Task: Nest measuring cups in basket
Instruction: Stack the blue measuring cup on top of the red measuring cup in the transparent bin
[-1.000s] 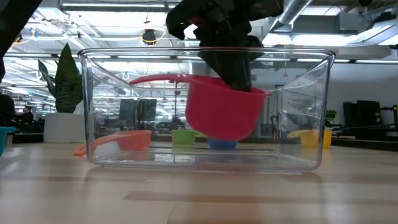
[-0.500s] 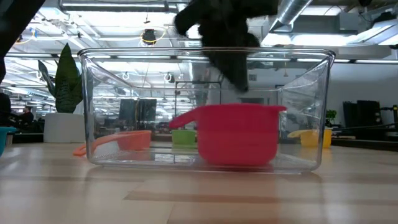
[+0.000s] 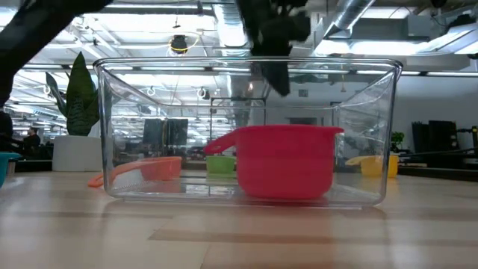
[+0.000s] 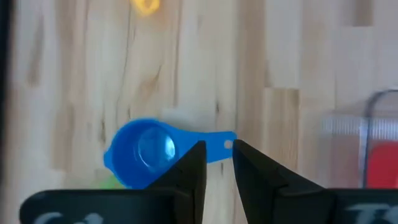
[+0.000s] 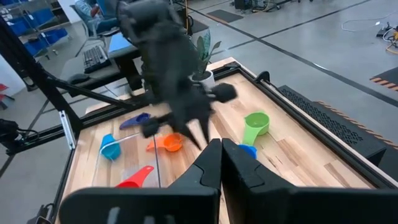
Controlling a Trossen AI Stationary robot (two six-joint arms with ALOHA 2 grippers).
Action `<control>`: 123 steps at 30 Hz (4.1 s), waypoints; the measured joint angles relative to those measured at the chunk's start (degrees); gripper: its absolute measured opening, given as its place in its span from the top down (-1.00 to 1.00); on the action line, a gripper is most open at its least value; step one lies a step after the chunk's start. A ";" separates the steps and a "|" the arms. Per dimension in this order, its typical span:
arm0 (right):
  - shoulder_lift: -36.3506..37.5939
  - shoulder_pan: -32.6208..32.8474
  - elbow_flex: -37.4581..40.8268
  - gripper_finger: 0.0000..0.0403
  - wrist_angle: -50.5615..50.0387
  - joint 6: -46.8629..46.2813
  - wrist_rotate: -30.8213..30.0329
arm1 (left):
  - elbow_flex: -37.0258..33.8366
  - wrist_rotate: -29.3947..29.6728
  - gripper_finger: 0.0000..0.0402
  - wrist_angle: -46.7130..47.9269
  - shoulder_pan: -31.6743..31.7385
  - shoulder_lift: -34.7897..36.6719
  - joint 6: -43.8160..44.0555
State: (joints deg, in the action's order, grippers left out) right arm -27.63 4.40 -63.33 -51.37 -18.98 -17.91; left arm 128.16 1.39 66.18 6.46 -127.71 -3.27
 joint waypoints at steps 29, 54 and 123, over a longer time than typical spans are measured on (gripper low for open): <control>0.01 -0.02 -0.02 0.87 -1.16 4.52 -0.07 | 0.04 0.92 0.67 -10.38 6.20 -9.27 26.44; 0.00 -0.02 -0.02 0.87 -2.65 4.66 0.00 | 0.19 1.39 0.67 -8.49 5.73 -14.38 40.77; 0.01 0.00 -0.02 0.87 -4.37 3.98 -0.07 | -4.50 -8.15 1.00 7.50 -24.35 -1.77 -52.63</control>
State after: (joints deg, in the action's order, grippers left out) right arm -27.62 4.40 -63.35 -55.75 -15.00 -17.98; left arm 123.66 -6.77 73.68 -17.90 -129.48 -55.90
